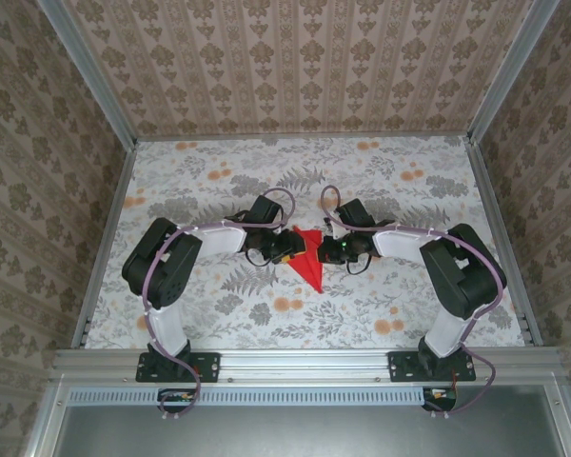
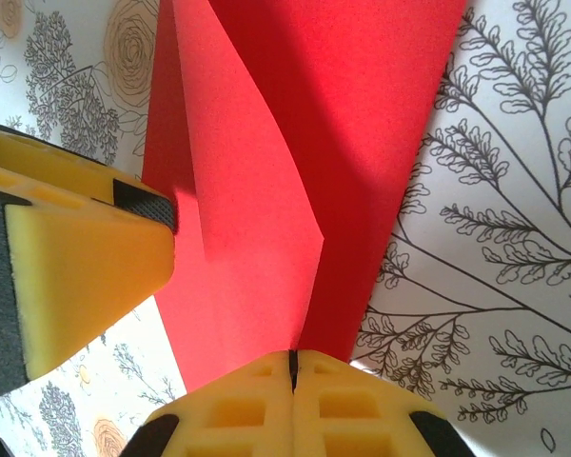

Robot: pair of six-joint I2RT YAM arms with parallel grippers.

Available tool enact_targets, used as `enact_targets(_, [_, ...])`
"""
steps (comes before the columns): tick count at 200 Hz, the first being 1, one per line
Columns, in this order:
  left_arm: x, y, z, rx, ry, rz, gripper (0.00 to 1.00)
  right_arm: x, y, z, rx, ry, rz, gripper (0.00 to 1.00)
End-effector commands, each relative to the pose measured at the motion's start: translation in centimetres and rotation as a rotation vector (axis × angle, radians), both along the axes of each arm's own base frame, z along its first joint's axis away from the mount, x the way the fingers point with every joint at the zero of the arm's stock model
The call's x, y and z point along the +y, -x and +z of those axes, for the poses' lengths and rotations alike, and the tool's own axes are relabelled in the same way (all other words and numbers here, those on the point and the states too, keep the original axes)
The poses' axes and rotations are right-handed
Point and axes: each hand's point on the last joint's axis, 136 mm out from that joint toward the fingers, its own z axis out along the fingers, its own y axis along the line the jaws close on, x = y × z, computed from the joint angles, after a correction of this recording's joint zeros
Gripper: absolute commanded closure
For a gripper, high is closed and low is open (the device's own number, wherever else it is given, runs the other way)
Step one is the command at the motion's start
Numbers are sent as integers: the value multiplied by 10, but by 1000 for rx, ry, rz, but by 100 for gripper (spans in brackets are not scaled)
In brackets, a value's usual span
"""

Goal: Fold a paper plane with a square sheet of paper (fold left side to right side)
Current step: Fourth fold the wing at the center of the table.

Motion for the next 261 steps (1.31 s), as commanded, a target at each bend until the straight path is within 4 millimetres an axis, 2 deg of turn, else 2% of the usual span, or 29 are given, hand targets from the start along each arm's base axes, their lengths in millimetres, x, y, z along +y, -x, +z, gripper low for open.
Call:
enact_targets(1, [11,9,-16,54,-73,11,56,-3,3,-5,8,31,4,100])
enact_targets(88, [11,11,-18,59,-75,10,56,-4,8,-23,57,61,12,100])
enact_targets(113, [9,9,-13,49,-61,6,56,-6,10,-28,67,83,18,100])
enact_targets(127, [7,6,-5,29,-51,0,55,-7,11,-29,68,97,24,100])
enact_targets(160, [-2,-7,32,-57,-12,-25,56,-8,13,-31,73,113,31,100])
enact_targets(191, [-17,-15,51,-88,38,-62,67,-9,14,-32,75,122,36,100])
enact_targets(213, [-27,-20,49,-78,57,-85,74,-9,14,-32,77,127,38,100])
enact_targets(261, [-45,-25,35,-52,69,-117,77,-10,16,-32,79,134,41,100])
